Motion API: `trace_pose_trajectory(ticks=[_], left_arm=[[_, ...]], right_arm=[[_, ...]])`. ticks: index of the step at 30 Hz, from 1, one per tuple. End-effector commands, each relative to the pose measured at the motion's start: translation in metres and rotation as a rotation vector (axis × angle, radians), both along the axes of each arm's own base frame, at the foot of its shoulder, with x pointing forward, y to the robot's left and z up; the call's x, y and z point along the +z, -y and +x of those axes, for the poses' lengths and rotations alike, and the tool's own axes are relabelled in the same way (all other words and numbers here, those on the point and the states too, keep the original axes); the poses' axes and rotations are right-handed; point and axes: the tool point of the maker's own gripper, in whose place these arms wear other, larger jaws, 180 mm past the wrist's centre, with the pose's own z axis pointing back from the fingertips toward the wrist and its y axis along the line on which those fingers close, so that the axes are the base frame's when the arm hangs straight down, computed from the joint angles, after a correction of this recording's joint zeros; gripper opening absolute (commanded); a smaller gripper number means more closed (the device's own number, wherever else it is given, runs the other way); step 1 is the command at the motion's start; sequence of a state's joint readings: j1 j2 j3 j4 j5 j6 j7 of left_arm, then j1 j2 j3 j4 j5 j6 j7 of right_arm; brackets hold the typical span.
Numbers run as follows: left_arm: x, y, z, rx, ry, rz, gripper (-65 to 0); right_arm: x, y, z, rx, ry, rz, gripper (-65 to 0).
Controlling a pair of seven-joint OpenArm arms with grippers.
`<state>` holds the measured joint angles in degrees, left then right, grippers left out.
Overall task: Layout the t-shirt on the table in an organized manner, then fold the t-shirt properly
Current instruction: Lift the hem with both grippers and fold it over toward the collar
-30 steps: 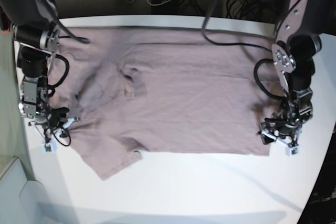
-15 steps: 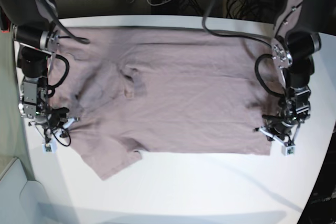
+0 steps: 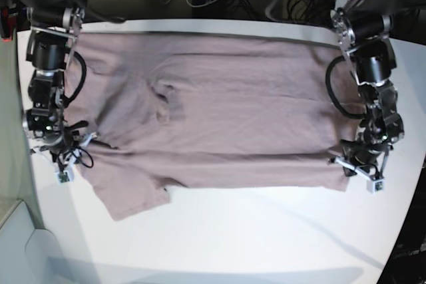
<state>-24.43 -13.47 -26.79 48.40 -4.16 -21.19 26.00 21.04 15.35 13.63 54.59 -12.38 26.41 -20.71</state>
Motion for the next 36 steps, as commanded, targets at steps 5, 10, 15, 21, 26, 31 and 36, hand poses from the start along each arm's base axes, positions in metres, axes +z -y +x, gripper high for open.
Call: trace_pose_trajectory(ticks=[5, 10, 15, 21, 26, 31, 36], left_arm=[[0.043, -0.007, 0.009, 0.002, 0.101, 0.005, -65.0], [0.046, -0.005, -0.003, 0.004, 0.115, -0.022, -65.0], [0.052, -0.002, -0.015, -0.004, 0.149, -0.024, -65.0], [0.054, 0.001, -0.031, -0.009, 0.171, -0.046, -65.0], [0.058, 0.004, -0.042, -0.020, 0.190, -0.047, -65.0], [0.061, 0.006, -0.050, -0.031, 0.197, -0.027, -65.0], [0.058, 0.007, -0.060, -0.037, 0.188, -0.017, -65.0]], right_arm=[[0.049, -0.003, 0.011, 0.022, 0.147, -0.054, -65.0], [0.071, -0.010, -0.001, 0.037, 0.181, -0.105, -65.0], [0.087, -0.018, -0.019, 0.048, 0.203, -0.148, -65.0], [0.087, -0.028, -0.050, 0.056, 0.171, -0.173, -65.0], [0.090, -0.034, -0.071, 0.061, 0.155, -0.171, -65.0], [0.087, -0.033, -0.088, 0.062, 0.135, -0.187, -65.0], [0.080, -0.012, -0.104, 0.013, 0.102, -0.192, -65.0]])
